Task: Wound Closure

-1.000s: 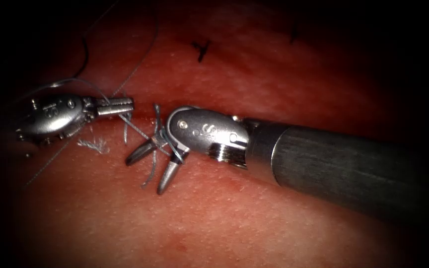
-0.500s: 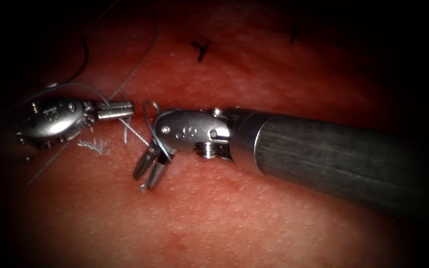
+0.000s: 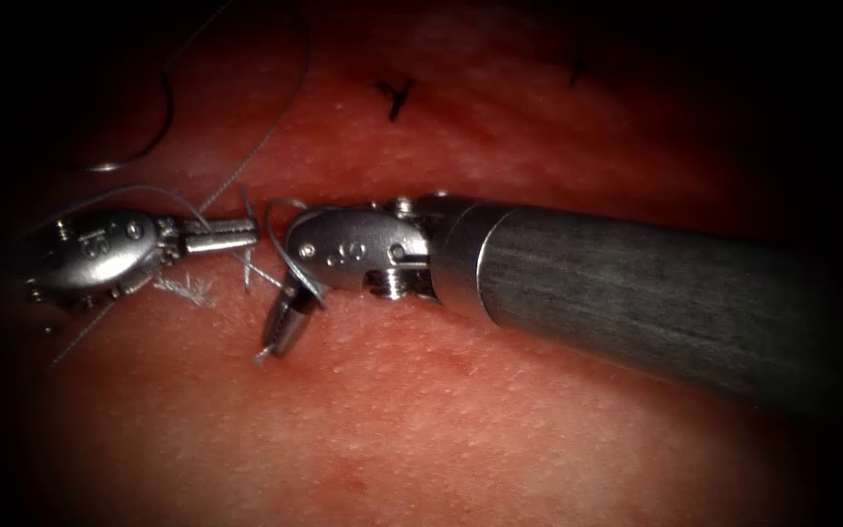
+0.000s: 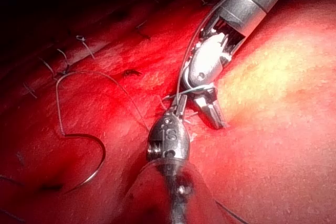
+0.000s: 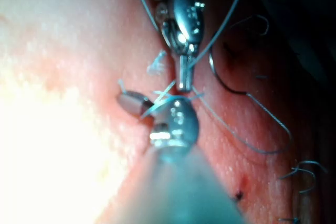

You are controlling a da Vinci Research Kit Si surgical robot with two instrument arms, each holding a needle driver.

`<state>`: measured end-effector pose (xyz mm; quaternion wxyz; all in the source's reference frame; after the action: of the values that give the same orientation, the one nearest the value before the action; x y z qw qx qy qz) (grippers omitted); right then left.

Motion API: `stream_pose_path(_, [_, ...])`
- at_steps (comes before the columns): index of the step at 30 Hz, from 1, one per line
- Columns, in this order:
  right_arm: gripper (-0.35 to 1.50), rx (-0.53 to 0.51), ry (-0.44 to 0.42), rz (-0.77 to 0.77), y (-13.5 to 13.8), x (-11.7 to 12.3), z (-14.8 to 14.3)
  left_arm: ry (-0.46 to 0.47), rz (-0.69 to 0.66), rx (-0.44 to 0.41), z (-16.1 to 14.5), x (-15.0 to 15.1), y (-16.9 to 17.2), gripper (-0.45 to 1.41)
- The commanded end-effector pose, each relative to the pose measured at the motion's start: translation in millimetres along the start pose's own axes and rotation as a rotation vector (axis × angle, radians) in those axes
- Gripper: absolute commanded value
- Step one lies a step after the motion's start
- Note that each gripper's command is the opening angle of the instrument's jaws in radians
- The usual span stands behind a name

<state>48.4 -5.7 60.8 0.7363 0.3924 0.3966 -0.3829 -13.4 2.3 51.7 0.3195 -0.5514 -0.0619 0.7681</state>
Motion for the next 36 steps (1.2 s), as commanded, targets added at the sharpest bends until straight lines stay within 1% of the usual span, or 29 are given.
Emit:
stream_pose_path(1, [-0.35, -0.044, 0.042, 0.001, 1.1, -0.1, -0.9, 0.007, 0.004, -0.01, 0.6, -0.2, 1.0, -0.45])
stream_pose_path(3, [-0.35, -0.063, 0.05, 0.005, 1.0, -0.1, -1.7, 0.012, 0.007, -0.024, 0.1, -0.4, 2.6, -0.45])
stream_pose_path(7, [-0.35, -0.116, 0.079, 0.025, 0.9, -0.2, -4.6, 0.013, 0.026, -0.044, -0.9, -0.7, 6.0, -0.45])
stream_pose_path(10, [-0.35, -0.151, 0.111, 0.028, 0.9, -0.2, -6.7, -0.007, 0.04, -0.063, -1.6, -1.1, 8.6, -0.45])
stream_pose_path(13, [-0.35, -0.182, 0.111, 0.03, 1.0, -0.3, -7.9, -0.015, 0.048, -0.081, -2.0, -1.4, 10.8, -0.45])
stream_pose_path(15, [-0.35, -0.189, 0.11, 0.035, 1.2, -0.4, -8.1, -0.024, 0.051, -0.09, -2.4, -1.3, 12.1, -0.45])
stream_pose_path(16, [-0.35, -0.199, 0.111, 0.033, 1.4, -0.7, -8.1, -0.023, 0.051, -0.095, -2.7, -1.0, 13.5, -0.45])
stream_pose_path(21, [-0.35, -0.219, 0.1, 0.04, 1.6, -1.8, -8.0, -0.03, 0.055, -0.114, -3.7, 0.1, 16.5, -0.45])
stream_pose_path(24, [-0.35, -0.235, 0.092, 0.051, 1.6, -2.6, -8.4, -0.032, 0.053, -0.131, -4.3, 0.9, 18.3, -0.45])
stream_pose_path(31, [-0.35, -0.268, 0.051, 0.059, 1.2, -4.4, -9.9, -0.044, 0.076, -0.164, -6.3, 2.2, 20.8, -0.45])
stream_pose_path(36, [-0.35, -0.294, 0.037, 0.065, 1.5, -5.3, -10.6, -0.047, 0.078, -0.169, -7.3, 2.6, 22.4, -0.45])
